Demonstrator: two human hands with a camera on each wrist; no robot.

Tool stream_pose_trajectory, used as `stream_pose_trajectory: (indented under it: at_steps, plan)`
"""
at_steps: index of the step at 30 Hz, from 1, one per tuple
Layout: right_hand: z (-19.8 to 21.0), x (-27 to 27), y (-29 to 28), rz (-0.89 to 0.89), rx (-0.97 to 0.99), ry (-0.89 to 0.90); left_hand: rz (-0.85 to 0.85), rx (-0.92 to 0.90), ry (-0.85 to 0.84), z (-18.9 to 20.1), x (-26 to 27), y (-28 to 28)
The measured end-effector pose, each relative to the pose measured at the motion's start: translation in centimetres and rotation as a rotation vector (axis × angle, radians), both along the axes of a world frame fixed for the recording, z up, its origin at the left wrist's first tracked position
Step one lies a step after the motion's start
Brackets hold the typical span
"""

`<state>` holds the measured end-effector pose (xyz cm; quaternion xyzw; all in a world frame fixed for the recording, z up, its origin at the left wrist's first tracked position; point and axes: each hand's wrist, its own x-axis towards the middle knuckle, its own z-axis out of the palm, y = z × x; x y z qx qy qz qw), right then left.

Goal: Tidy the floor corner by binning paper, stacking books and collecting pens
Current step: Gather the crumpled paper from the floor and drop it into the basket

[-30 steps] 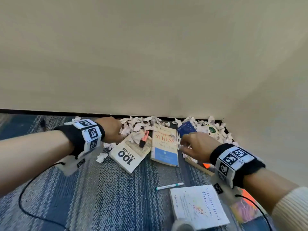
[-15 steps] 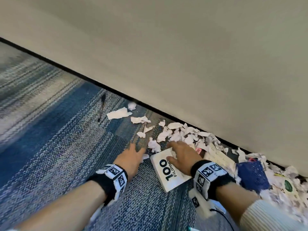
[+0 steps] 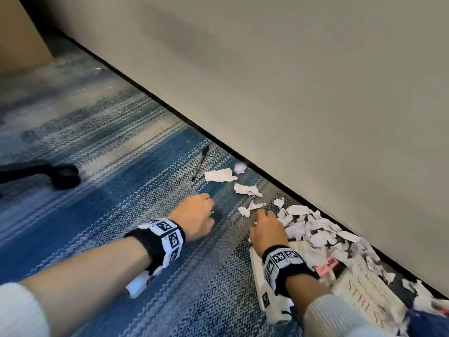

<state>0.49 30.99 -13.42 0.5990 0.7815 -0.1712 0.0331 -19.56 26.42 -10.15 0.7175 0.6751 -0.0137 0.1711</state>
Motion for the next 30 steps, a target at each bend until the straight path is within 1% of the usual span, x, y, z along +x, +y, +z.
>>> stream_pose_trajectory:
  at_steps: [3,6,8,9,11,13,15,17,19,20,22,24,26,28,30]
  plan:
    - [1.0,-0.7,2.9,0.043,0.024,-0.01,0.078,0.028,-0.026,0.6,-0.8,2.7]
    - [2.0,-0.8,5.5,0.137,0.055,-0.049,0.152,0.073,-0.091,-0.8,-0.7,6.0]
    - [2.1,-1.1,6.4,0.216,0.126,-0.083,0.193,0.152,-0.098,-2.4,-0.6,8.0]
    - [1.7,-1.4,6.9,0.249,0.141,-0.101,0.214,0.188,-0.083,-3.4,-0.4,9.1]
    - [0.7,-2.1,7.6,0.238,0.132,-0.088,0.239,0.222,-0.018,-4.8,0.2,10.9]
    - [-1.0,-2.9,8.1,0.159,0.102,-0.054,0.218,0.212,0.066,-6.2,0.4,12.5]
    - [-2.8,-3.7,8.1,0.124,0.058,-0.068,0.221,0.185,0.117,-7.5,0.4,13.3]
    - [-4.0,-4.1,7.9,0.145,0.06,-0.124,0.238,0.182,0.168,-8.4,0.2,13.8]
    - [-4.7,-4.0,8.0,0.163,0.107,-0.142,0.193,0.159,0.193,-8.9,0.3,14.0]
    - [-4.9,-3.7,8.1,0.165,0.125,-0.12,0.171,0.145,0.181,-8.9,0.3,14.1]
    - [-5.4,-3.0,8.2,0.168,0.139,-0.038,0.151,0.16,0.089,-9.1,0.5,14.7]
    - [-5.7,-2.7,8.4,0.162,0.138,0.009,0.176,0.23,-0.081,-8.5,0.7,15.5]
    - [-5.5,-2.8,8.8,0.122,0.071,-0.024,0.199,0.269,-0.244,-7.5,1.0,16.3]
    - [-5.2,-2.6,9.2,0.079,0.03,-0.025,0.165,0.265,-0.294,-6.8,1.5,17.0]
    - [-4.5,-1.7,9.5,0.043,0.023,0.096,0.116,0.225,-0.269,-7.2,2.0,17.6]
